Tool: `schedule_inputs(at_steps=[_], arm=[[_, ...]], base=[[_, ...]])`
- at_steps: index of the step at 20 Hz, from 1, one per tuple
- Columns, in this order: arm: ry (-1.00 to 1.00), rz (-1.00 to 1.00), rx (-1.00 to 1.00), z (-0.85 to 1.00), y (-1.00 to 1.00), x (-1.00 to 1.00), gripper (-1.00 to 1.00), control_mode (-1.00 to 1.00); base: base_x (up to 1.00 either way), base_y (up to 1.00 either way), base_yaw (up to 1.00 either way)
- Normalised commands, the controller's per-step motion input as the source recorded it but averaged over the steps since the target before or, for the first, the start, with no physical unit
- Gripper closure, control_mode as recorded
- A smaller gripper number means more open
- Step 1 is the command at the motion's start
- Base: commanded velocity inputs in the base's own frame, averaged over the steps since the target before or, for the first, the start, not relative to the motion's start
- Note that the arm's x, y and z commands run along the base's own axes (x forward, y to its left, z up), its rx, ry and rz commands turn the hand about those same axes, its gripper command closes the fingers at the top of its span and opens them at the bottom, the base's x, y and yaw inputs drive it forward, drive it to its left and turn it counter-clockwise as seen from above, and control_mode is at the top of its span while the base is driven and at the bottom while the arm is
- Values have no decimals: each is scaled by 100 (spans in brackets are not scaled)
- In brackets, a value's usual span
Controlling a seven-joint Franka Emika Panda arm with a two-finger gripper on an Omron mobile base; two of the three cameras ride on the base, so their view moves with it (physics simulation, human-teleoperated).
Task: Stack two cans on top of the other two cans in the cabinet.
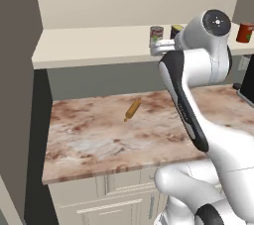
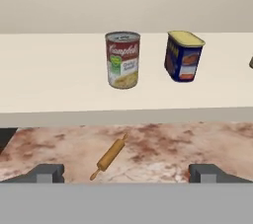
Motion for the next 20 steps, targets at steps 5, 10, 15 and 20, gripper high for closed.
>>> schedule_inputs(at_steps=[5, 10, 15, 20], arm=[[0, 0, 9, 4, 0, 18, -100, -100], [-2, 0, 5, 0, 0, 25, -100, -100], [-1, 0, 0, 0, 0, 24, -100, -100], [0, 0, 0, 0, 0, 28, -100, -100]], base=[[0, 0, 0], [0, 0, 0], [0, 0, 0], [0, 0, 0]])
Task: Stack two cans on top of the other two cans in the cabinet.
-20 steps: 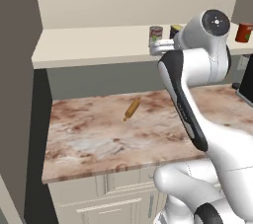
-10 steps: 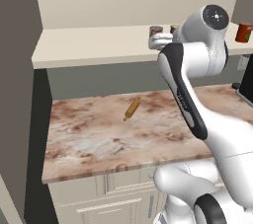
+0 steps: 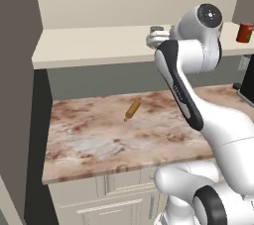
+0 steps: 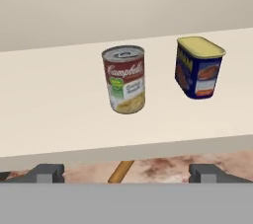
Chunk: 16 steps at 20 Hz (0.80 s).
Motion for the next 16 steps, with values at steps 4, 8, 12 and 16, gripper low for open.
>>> schedule_inputs(at_steps=[4, 8, 12, 16], arm=[[0, 3, 0, 0, 0, 27, -100, -100], [0, 5, 0, -1, 0, 25, -100, -100], [0, 7, 0, -3, 0, 23, -100, -100], [0, 6, -2, -2, 0, 19, -100, -100]], base=[[0, 0, 0], [0, 0, 0], [0, 0, 0], [0, 0, 0]])
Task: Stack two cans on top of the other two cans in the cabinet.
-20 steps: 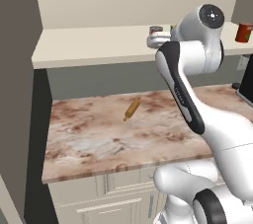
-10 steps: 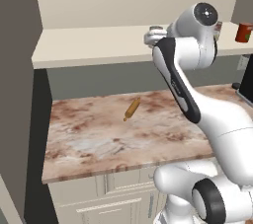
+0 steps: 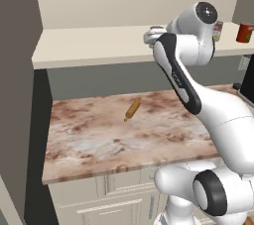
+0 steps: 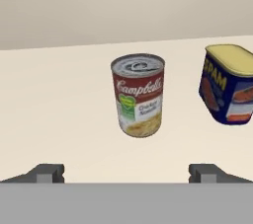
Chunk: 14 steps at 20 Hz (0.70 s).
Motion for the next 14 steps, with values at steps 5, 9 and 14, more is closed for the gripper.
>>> schedule_inputs(at_steps=[5, 9, 14], arm=[[0, 3, -4, -4, 0, 14, -100, -100], [0, 1, -4, -8, 0, 10, -100, -100], [0, 0, -1, -7, 0, 15, -100, -100]], base=[[0, 0, 0], [0, 0, 0], [0, 0, 0]])
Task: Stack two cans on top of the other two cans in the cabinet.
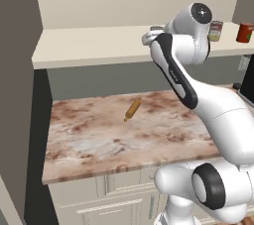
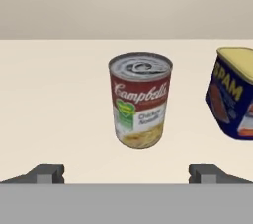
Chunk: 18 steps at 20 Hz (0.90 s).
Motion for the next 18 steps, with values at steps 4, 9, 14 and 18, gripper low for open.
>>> schedule_inputs(at_steps=[4, 9, 14, 18], arm=[[0, 0, 0, -7, 0, 20, -100, -100], [0, 0, 0, -1, 0, 16, -100, -100], [0, 0, 0, -3, 0, 20, -100, -100], [0, 0, 0, -3, 0, 19, -100, -100]], base=[[0, 0, 0], [0, 0, 0], [0, 0, 0], [0, 0, 0]])
